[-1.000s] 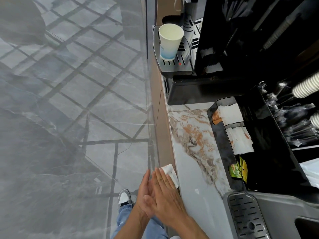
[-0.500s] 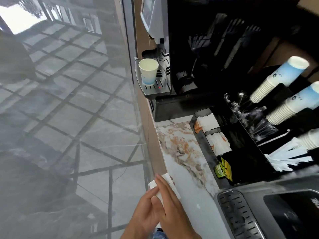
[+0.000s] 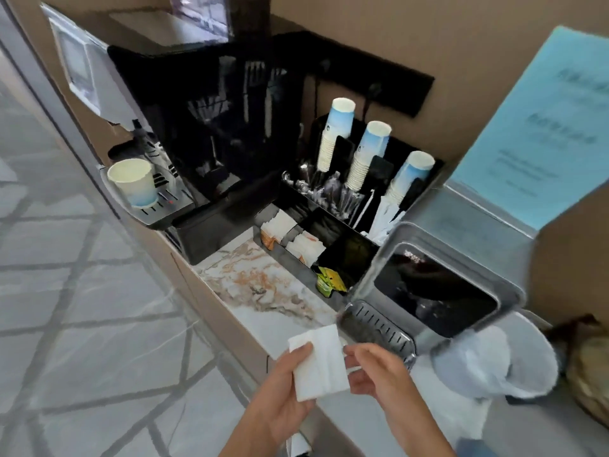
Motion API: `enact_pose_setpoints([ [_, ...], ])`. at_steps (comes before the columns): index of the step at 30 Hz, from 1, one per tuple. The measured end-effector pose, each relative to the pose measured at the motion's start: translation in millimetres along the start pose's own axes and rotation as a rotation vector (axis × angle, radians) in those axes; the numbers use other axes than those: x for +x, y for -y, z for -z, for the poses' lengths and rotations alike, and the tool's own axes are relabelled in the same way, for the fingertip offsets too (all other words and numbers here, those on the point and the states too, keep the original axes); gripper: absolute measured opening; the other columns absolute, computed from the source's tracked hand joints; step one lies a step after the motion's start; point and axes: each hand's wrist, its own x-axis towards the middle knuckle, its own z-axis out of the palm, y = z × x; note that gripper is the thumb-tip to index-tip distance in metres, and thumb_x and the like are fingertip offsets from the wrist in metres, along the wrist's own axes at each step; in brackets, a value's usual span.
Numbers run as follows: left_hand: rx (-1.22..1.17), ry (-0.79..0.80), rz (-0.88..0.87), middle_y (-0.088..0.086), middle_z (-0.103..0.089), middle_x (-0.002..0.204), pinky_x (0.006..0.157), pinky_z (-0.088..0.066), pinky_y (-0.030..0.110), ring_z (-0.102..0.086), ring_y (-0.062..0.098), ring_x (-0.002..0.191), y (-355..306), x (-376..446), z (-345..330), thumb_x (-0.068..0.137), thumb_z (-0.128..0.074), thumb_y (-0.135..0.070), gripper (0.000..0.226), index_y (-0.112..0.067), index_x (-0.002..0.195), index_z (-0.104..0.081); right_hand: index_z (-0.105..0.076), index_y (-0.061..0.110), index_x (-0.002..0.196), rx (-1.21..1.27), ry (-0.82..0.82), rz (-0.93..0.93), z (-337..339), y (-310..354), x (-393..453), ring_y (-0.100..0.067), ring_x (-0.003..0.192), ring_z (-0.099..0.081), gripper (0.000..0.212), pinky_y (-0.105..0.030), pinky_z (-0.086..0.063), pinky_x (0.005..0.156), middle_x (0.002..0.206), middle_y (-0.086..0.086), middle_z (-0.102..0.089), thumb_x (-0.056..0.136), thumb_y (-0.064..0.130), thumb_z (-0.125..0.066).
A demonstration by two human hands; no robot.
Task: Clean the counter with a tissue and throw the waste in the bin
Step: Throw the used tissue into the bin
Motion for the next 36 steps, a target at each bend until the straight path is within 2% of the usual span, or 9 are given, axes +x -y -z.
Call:
enact_pose_setpoints([
  [2, 0.058, 0.06, 0.067, 0.036, -0.059, 0.13, 0.09, -0.056, 0.058, -0.058, 0.05, 0.119, 13.8, 3.2, -10.5, 0.09, -0.064, -0.014, 0.039, 0.002, 0.125, -0.062, -0.077, 0.011, 0.092, 0.067, 0.02, -0.015, 13.0, 0.1, -14.1, -0.02, 0.065, -0.063, 0.026, -0.029, -0.053, 0.058, 0.083, -0.01, -0.074, 0.101, 0.021, -0.054],
  [7, 0.216, 0.162, 0.202, 0.032, -0.07, 0.113, 0.07, -0.06, 0.048, -0.071, 0.044, 0.098, 49.0, 12.9, -42.6, 0.082, -0.07, -0.021, 0.035, 0.001, 0.11, -0.073, -0.072, 0.005, 0.083, 0.158, -0.039, 0.02, 55.1, 0.8, -43.0, -0.02, 0.057, -0.057, 0.024, -0.029, -0.047, 0.051, 0.068, -0.01, -0.065, 0.098, 0.019, -0.059],
  [13, 0.3, 0.293, 0.342, 0.033, -0.064, 0.123, 0.085, -0.055, 0.049, -0.065, 0.044, 0.107, 98.8, 32.4, -87.7, 0.089, -0.069, -0.028, 0.052, 0.007, 0.127, -0.06, -0.062, 0.014, 0.06, 0.168, -0.142, 0.029, 114.7, -8.2, -71.3, -0.018, 0.048, -0.052, 0.035, -0.027, -0.041, 0.045, 0.055, -0.009, -0.056, 0.095, 0.012, -0.063],
  [17, 0.381, 0.359, 0.381, 0.034, -0.06, 0.125, 0.089, -0.053, 0.05, -0.061, 0.045, 0.11, 133.4, 43.3, -116.6, 0.093, -0.062, -0.032, 0.055, 0.008, 0.131, -0.055, -0.067, -0.008, 0.087, 0.153, -0.193, 0.032, 155.8, -17.1, -84.8, -0.019, 0.049, -0.051, 0.022, -0.025, -0.038, 0.043, 0.057, -0.009, -0.057, 0.095, 0.012, -0.064],
  [19, 0.386, 0.365, 0.379, 0.037, -0.056, 0.126, 0.091, -0.051, 0.052, -0.057, 0.047, 0.109, 149.8, 46.2, -131.6, 0.093, -0.06, -0.032, 0.058, 0.009, 0.134, -0.052, -0.069, -0.01, 0.095, 0.132, -0.219, 0.043, 175.0, -19.4, -88.1, -0.018, 0.048, -0.051, 0.023, -0.025, -0.038, 0.042, 0.056, -0.01, -0.057, 0.094, 0.013, -0.065],
  [24, 0.334, 0.322, 0.365, 0.03, -0.061, 0.131, 0.085, -0.057, 0.044, -0.064, 0.039, 0.11, 172.9, 55.4, -162.0, 0.1, -0.051, -0.032, 0.048, 0.002, 0.133, -0.057, -0.059, -0.016, 0.091, 0.053, -0.292, 0.101, 216.5, -10.4, -84.0, -0.016, 0.047, -0.045, 0.031, -0.023, -0.033, 0.041, 0.059, -0.014, -0.051, 0.095, 0.015, -0.064],
  [27, 0.348, 0.182, 0.361, 0.026, -0.066, 0.126, 0.077, -0.061, 0.039, -0.07, 0.036, 0.101, 176.0, 66.7, -169.4, 0.094, -0.058, -0.037, 0.049, 0.002, 0.124, -0.065, -0.058, -0.013, 0.082, -0.021, -0.307, 0.146, 237.8, 7.2, -73.9, -0.014, 0.044, -0.045, 0.03, -0.022, -0.033, 0.04, 0.055, -0.01, -0.051, 0.095, 0.014, -0.062],
  [31, 0.396, 0.037, 0.349, 0.023, -0.073, 0.1, 0.071, -0.062, 0.04, -0.071, 0.037, 0.084, 169.7, 80.2, -165.2, 0.088, -0.063, -0.036, 0.046, 0.004, 0.108, -0.073, -0.06, 0.004, 0.069, -0.114, -0.388, 0.147, 264.2, 28.9, -50.0, -0.013, 0.039, -0.043, 0.03, -0.021, -0.032, 0.038, 0.048, -0.006, -0.052, 0.096, 0.016, -0.061],
  [36, 0.4, -0.019, 0.387, 0.018, -0.076, 0.083, 0.059, -0.062, 0.038, -0.071, 0.034, 0.073, 154.7, 95.0, -144.0, 0.093, -0.057, -0.034, 0.042, 0.003, 0.104, -0.075, -0.039, 0.011, 0.058, -0.346, -0.482, 0.062, 282.3, 45.5, -4.8, -0.012, 0.031, -0.04, 0.043, -0.02, -0.03, 0.036, 0.045, -0.008, -0.041, 0.095, 0.017, -0.062],
])
